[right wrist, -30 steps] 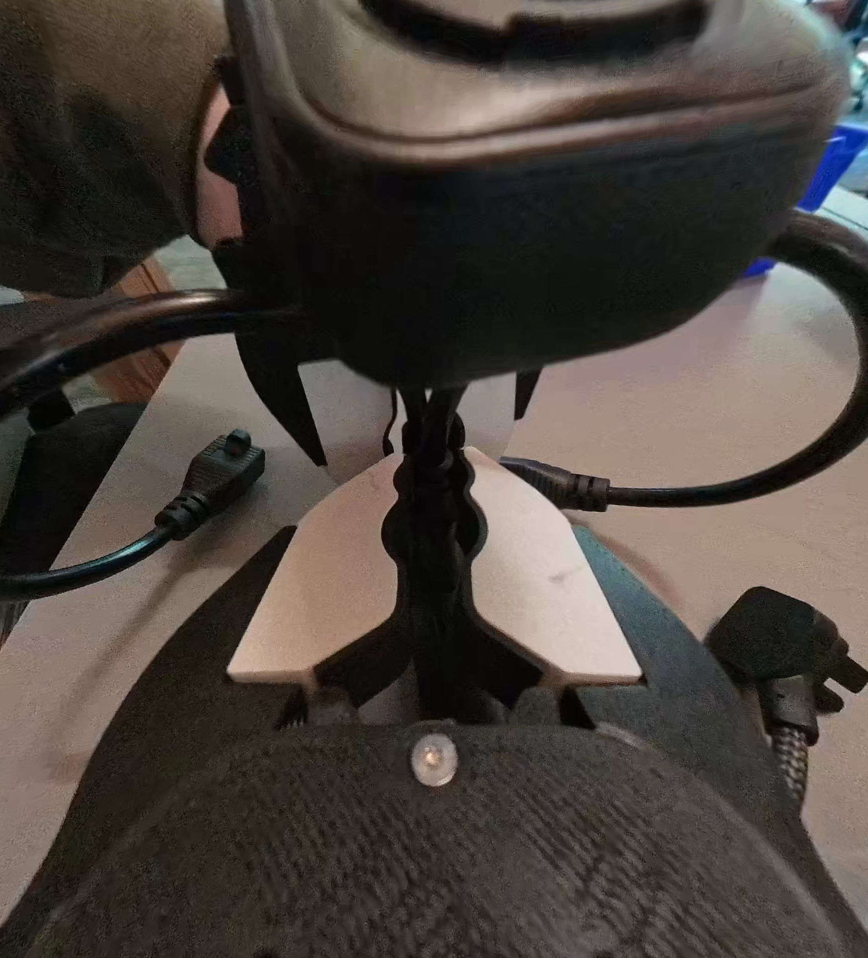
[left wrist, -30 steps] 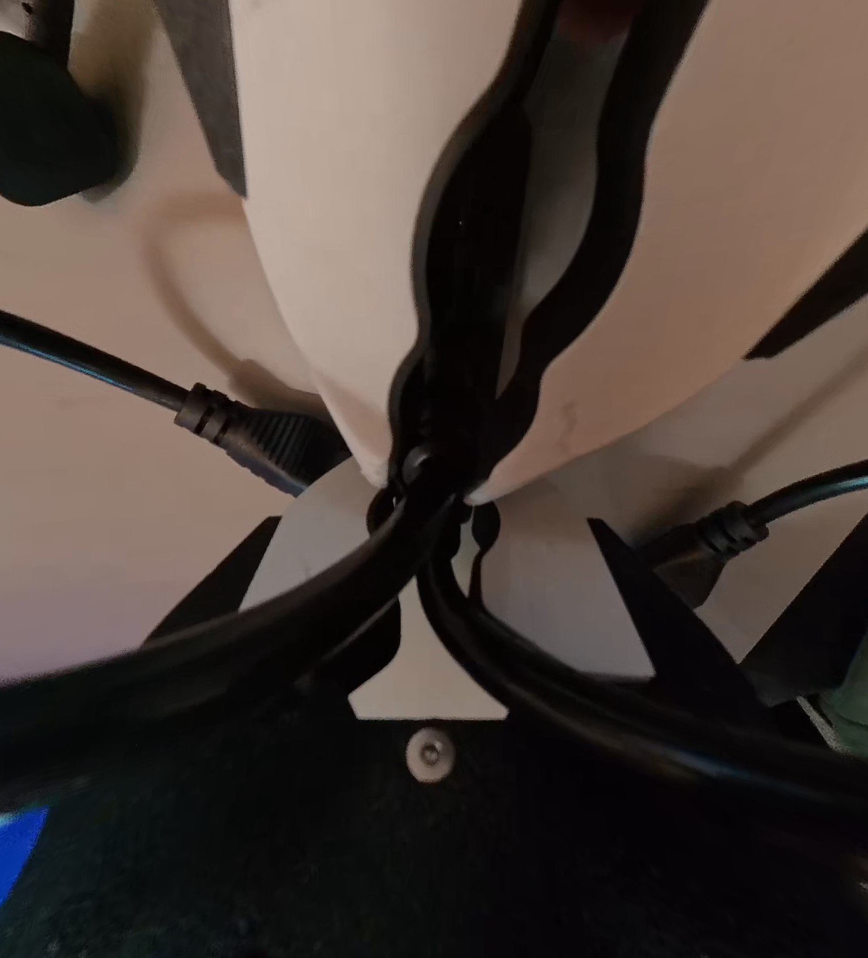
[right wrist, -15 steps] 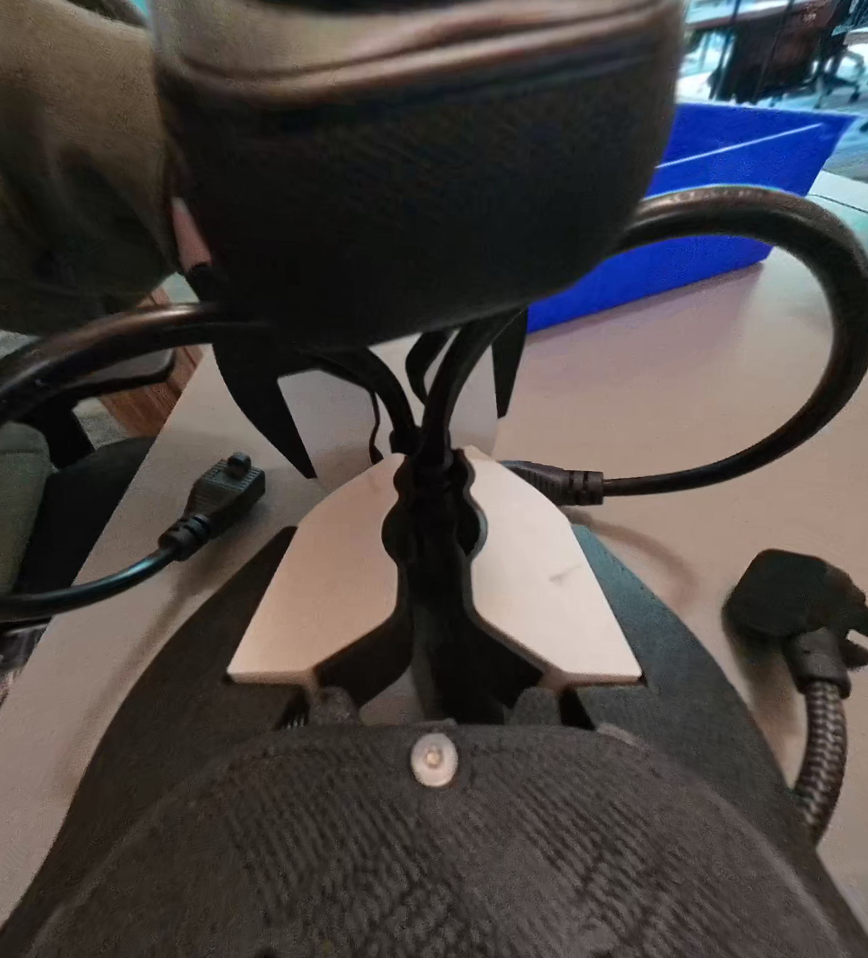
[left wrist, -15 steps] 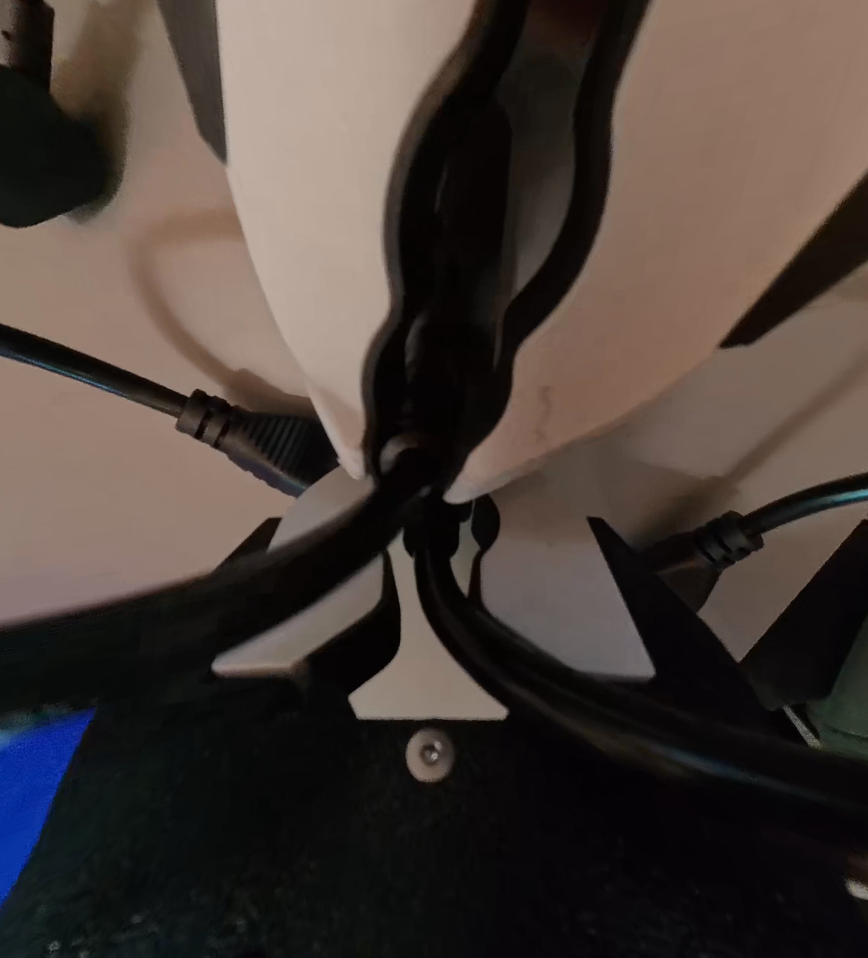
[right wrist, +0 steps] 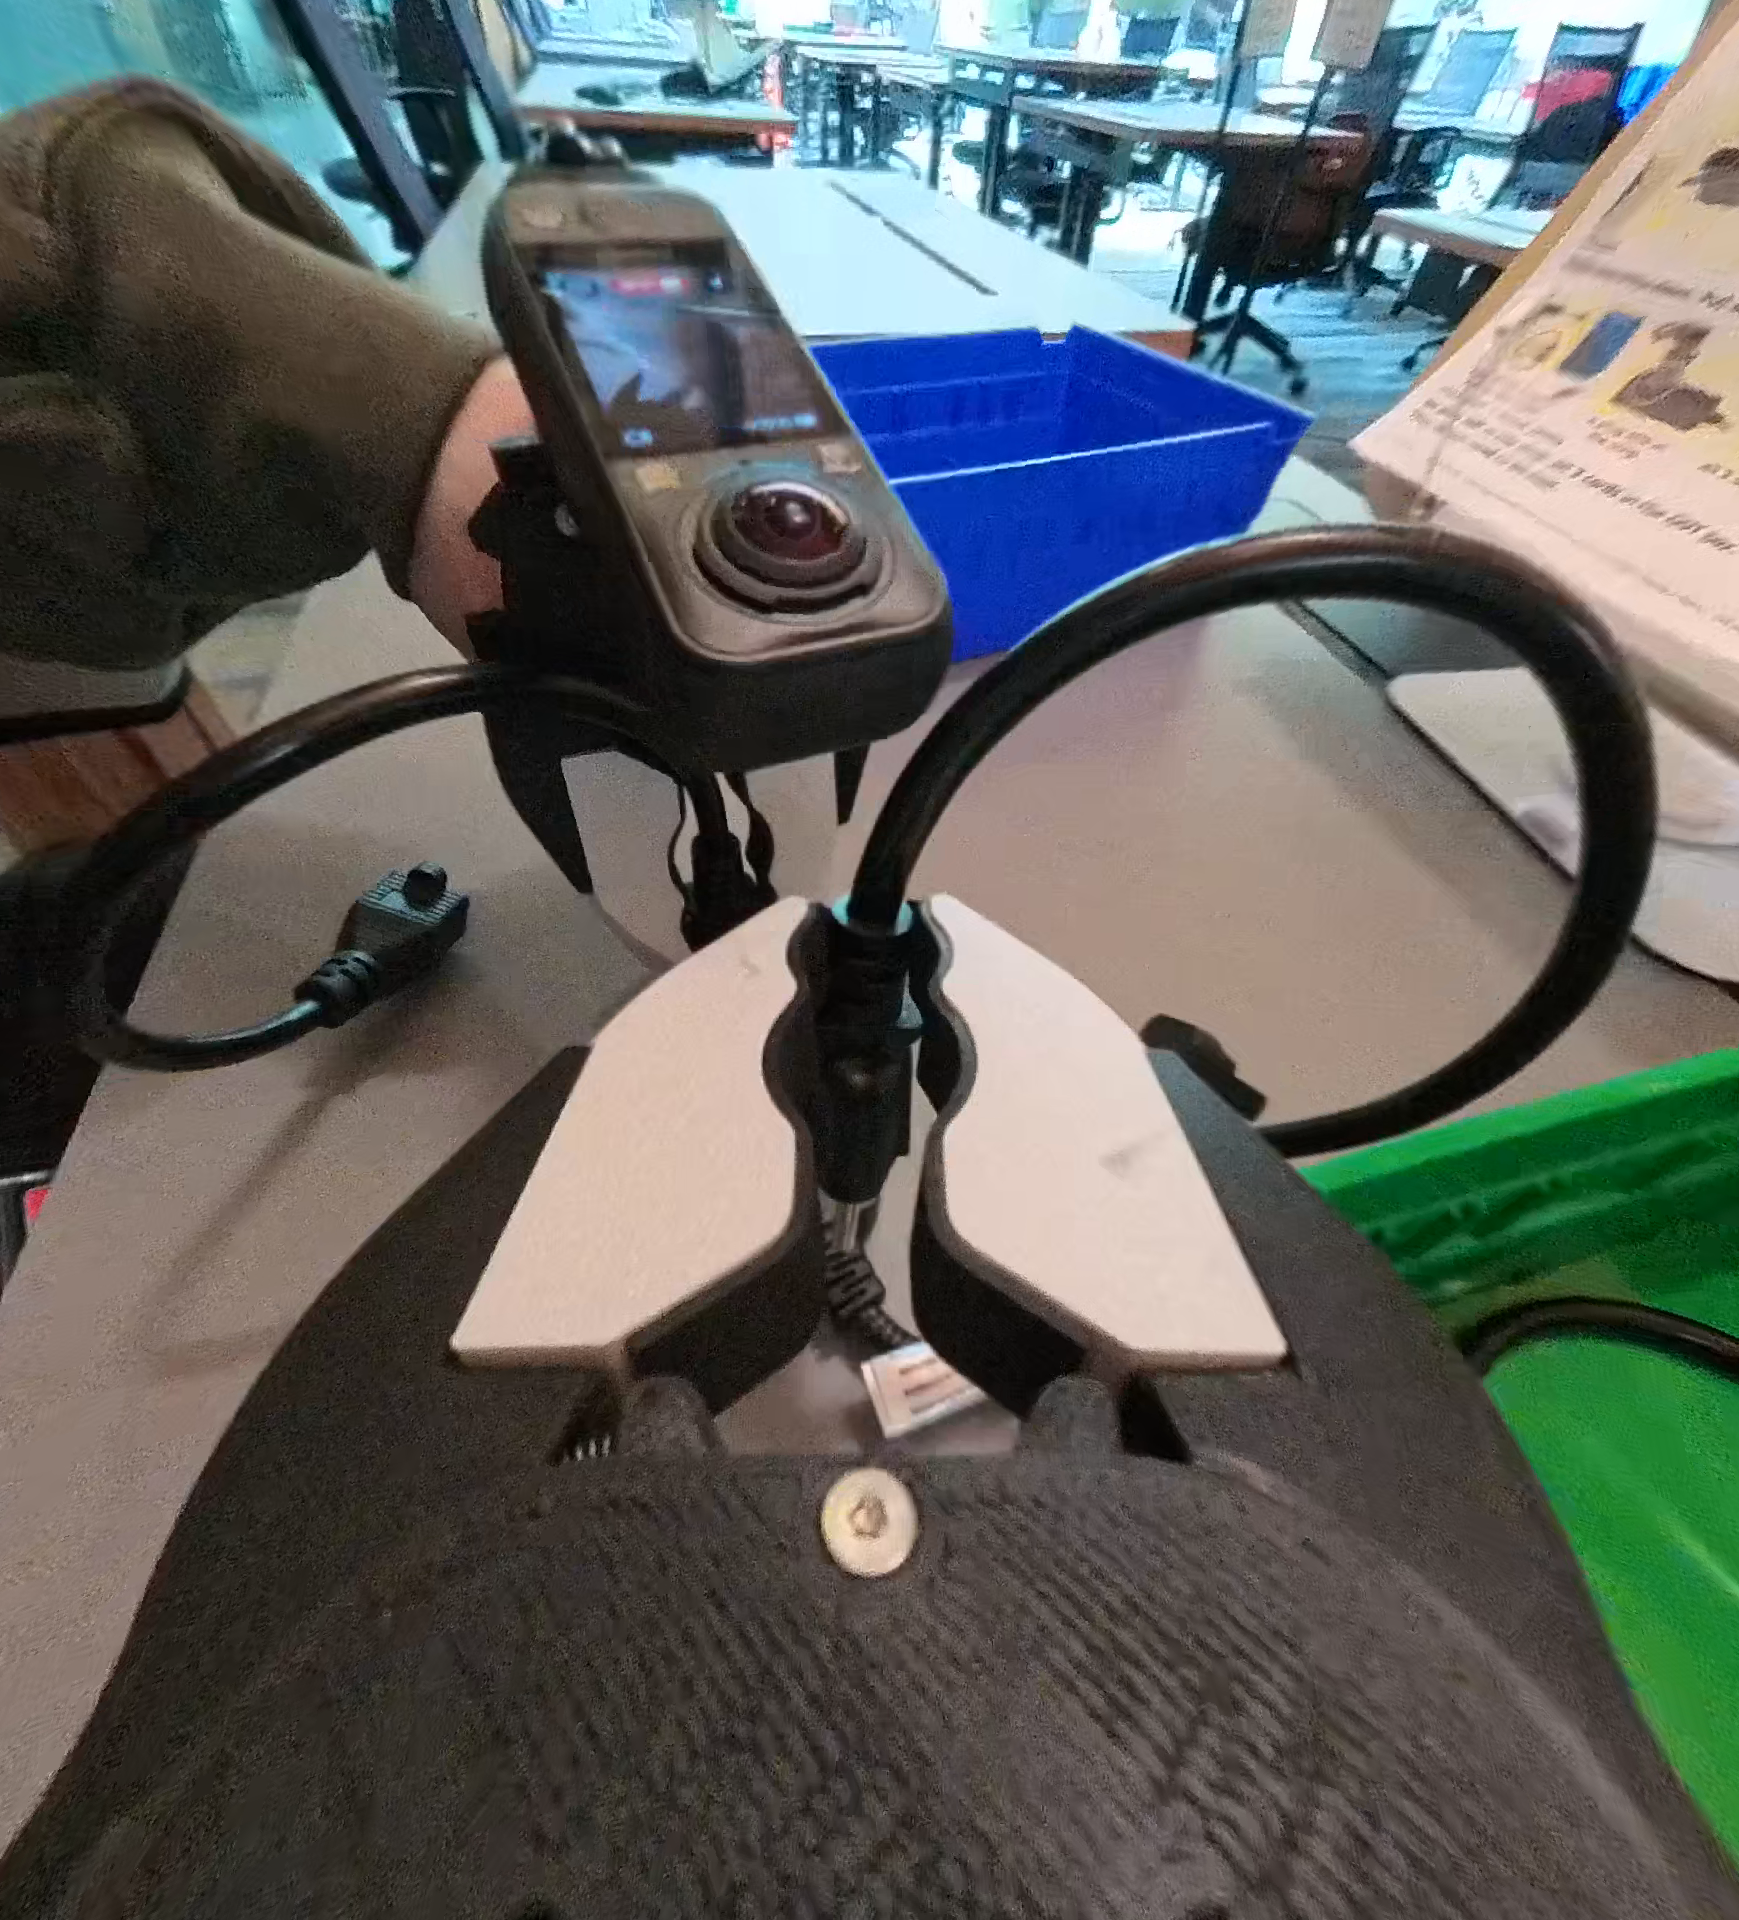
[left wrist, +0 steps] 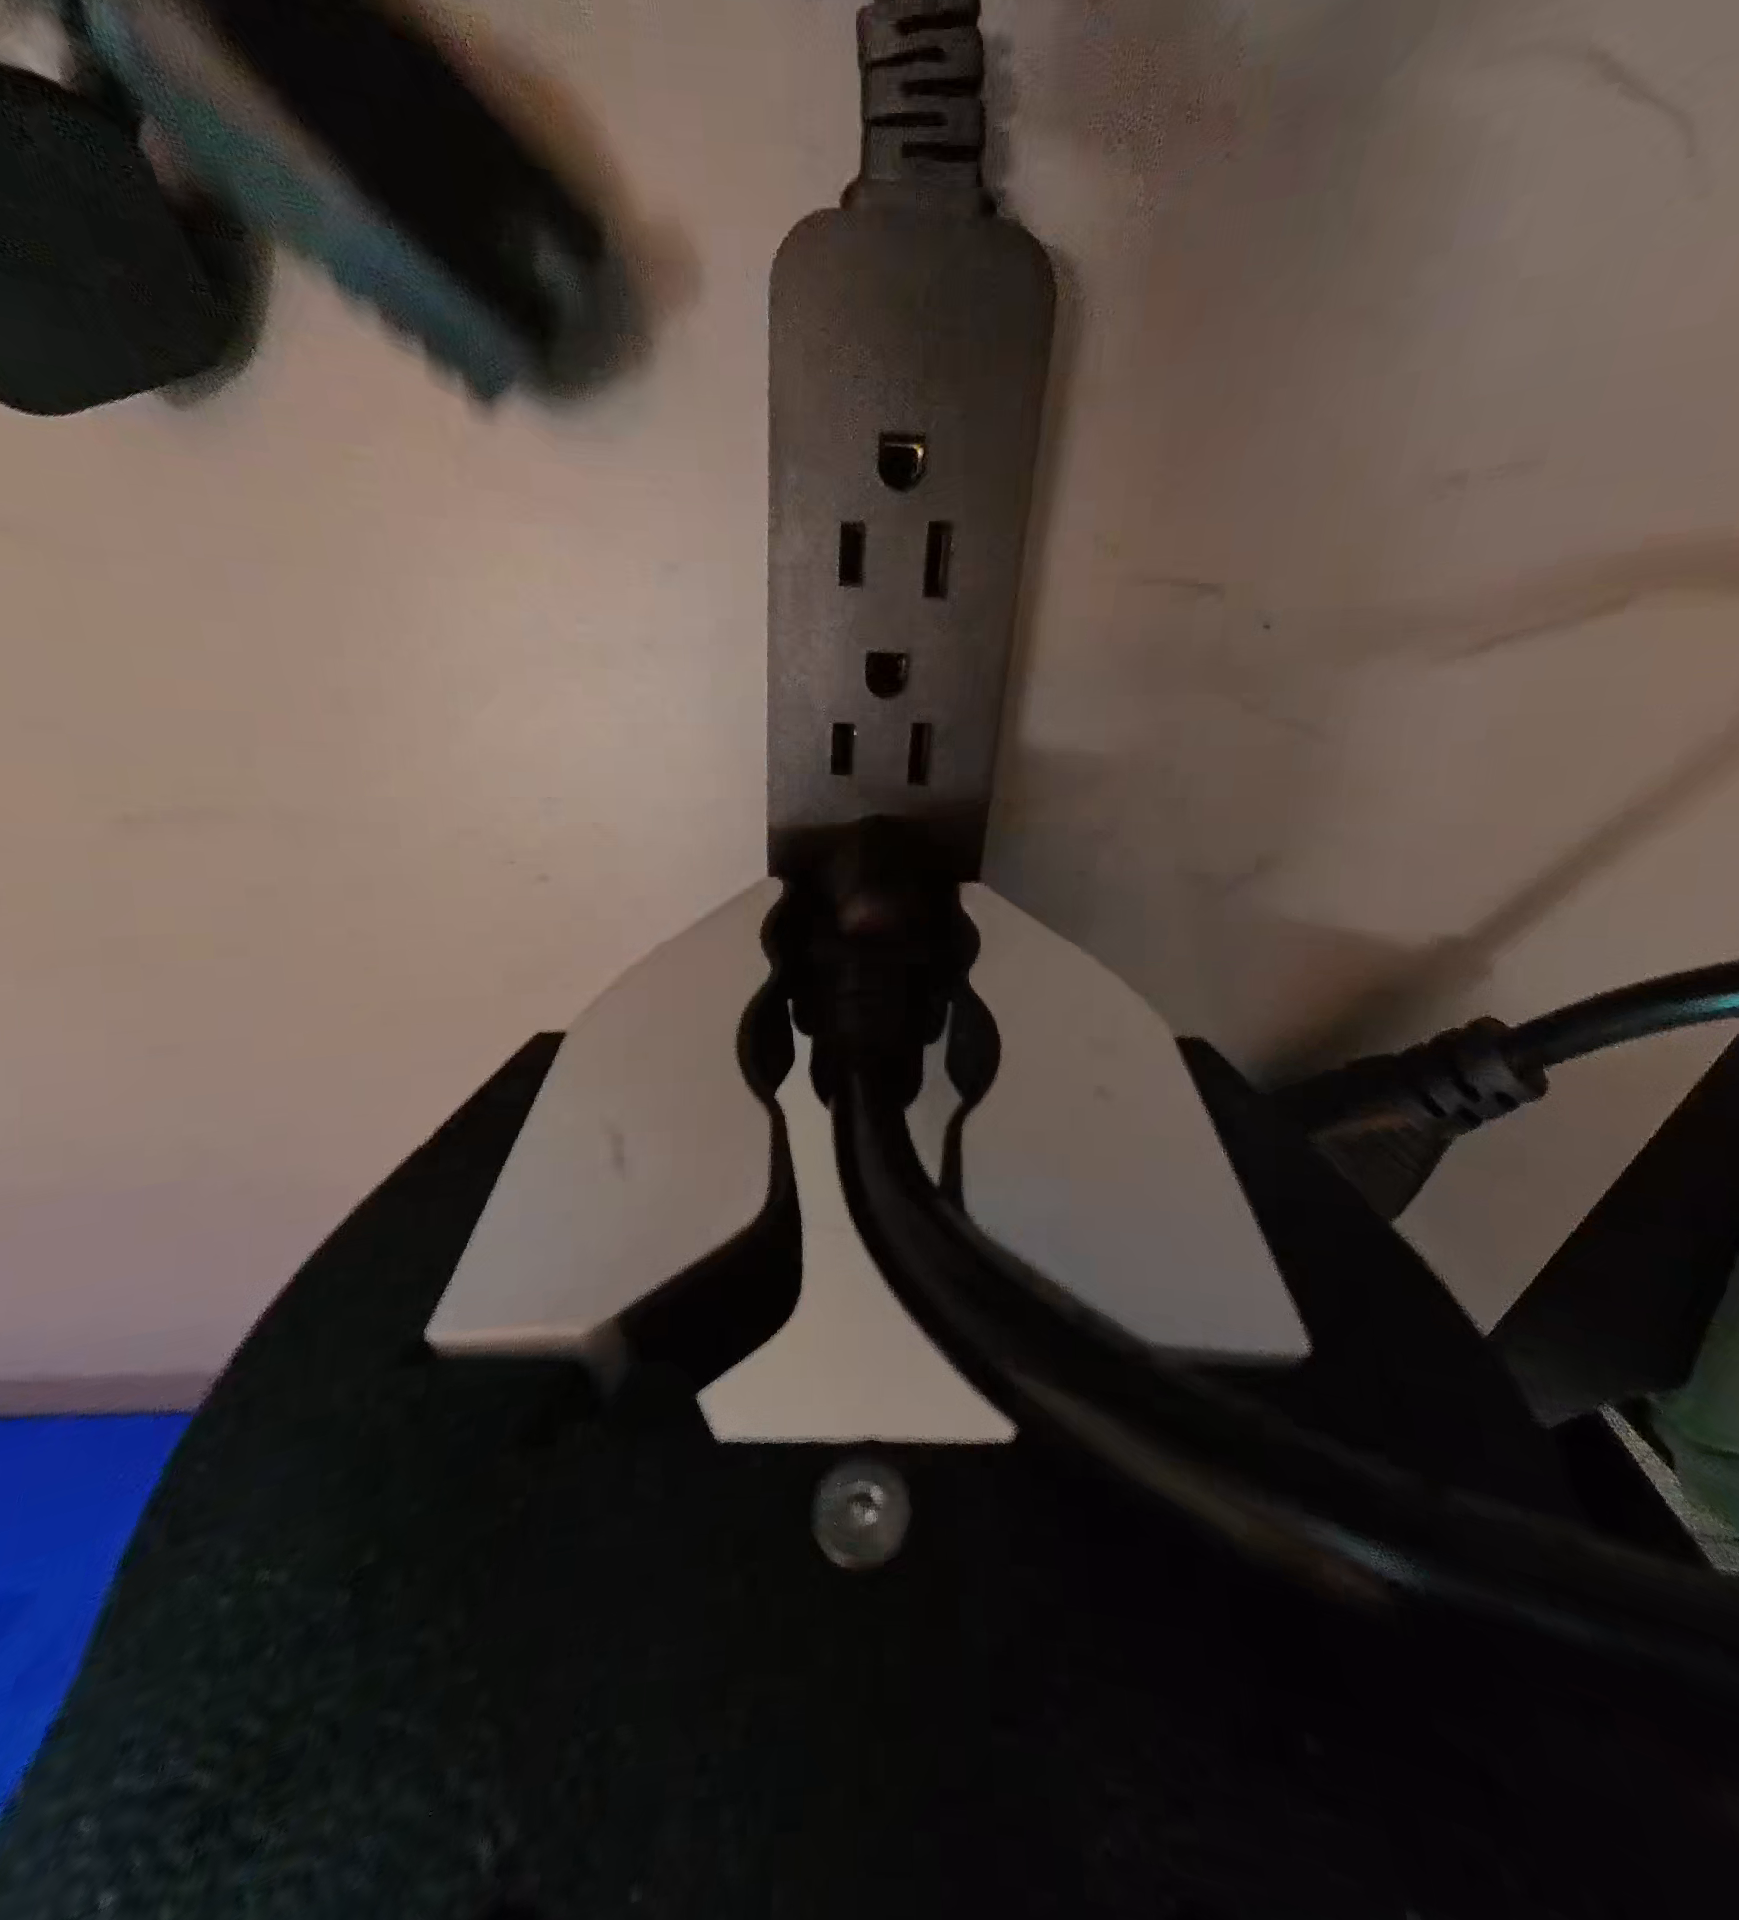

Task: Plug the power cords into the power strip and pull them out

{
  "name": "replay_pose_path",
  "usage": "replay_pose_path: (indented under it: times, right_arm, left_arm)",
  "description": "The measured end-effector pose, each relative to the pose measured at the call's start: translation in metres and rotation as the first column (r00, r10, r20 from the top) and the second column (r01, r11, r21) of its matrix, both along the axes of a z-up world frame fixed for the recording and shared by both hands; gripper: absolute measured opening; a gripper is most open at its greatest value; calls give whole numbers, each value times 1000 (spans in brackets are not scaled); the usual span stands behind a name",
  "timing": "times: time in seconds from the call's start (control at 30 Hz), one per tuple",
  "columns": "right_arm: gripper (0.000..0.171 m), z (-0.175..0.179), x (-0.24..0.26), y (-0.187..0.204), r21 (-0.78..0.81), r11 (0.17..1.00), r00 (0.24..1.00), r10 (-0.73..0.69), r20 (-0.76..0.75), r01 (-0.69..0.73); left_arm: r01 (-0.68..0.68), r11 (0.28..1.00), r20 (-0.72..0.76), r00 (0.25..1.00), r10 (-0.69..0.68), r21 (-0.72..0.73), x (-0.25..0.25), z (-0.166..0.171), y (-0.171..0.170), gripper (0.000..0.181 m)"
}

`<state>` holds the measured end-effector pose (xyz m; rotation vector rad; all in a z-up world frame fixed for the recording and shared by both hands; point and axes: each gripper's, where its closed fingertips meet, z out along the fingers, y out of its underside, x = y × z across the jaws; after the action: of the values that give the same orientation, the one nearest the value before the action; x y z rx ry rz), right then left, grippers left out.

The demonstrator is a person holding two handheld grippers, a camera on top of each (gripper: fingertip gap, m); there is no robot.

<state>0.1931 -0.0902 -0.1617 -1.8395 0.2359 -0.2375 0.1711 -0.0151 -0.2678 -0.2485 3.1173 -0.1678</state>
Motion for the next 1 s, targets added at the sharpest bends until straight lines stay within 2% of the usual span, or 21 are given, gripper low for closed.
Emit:
replay_pose_path:
  times: [0.13,0.23,0.33,0.4,0.5,0.63,0.73,0.93,0.97,1.0]
  right_arm:
    - [16,46,-9,-23,25,999,992,-43,120,41]
    - [15,89,-22,-30,29,1000,978,-2,209,-4]
    - [15,126,-4,-54,42,994,970,-105,220,98]
    - [16,133,19,-75,2,981,960,-193,204,196]
    - [15,116,58,-101,-107,945,947,-294,126,308]
    - [15,54,107,-129,-269,867,894,-445,-42,419]
    - [16,5,125,-133,-340,841,856,-492,-160,420]
    - [16,-44,150,-125,-389,804,818,-546,-180,450]
    - [18,-49,154,-127,-403,791,806,-563,-182,461]
    - [29,-50,156,-129,-403,779,790,-584,-187,481]
  left_arm:
    - [-2,1000,2,1000,2,-13,0,0,0,25]
    - [-3,1000,2,1000,3,-9,0,0,0,25]
    - [-9,1000,1,1000,9,-8,0,0,0,25]
    - [-21,1000,2,1000,21,-11,0,0,-1,25]
    - [-23,1000,6,1000,23,-11,0,0,-1,25]
    - [-19,1000,2,1000,19,-14,0,0,-1,25]
    - [-18,1000,1,1000,18,-17,1,0,-1,25]
    - [-7,1000,-1,1000,7,-20,1,0,-1,25]
    - [-5,1000,-3,1000,5,-19,1,0,-1,25]
    - [-4,1000,-4,1000,4,-17,1,0,0,25]
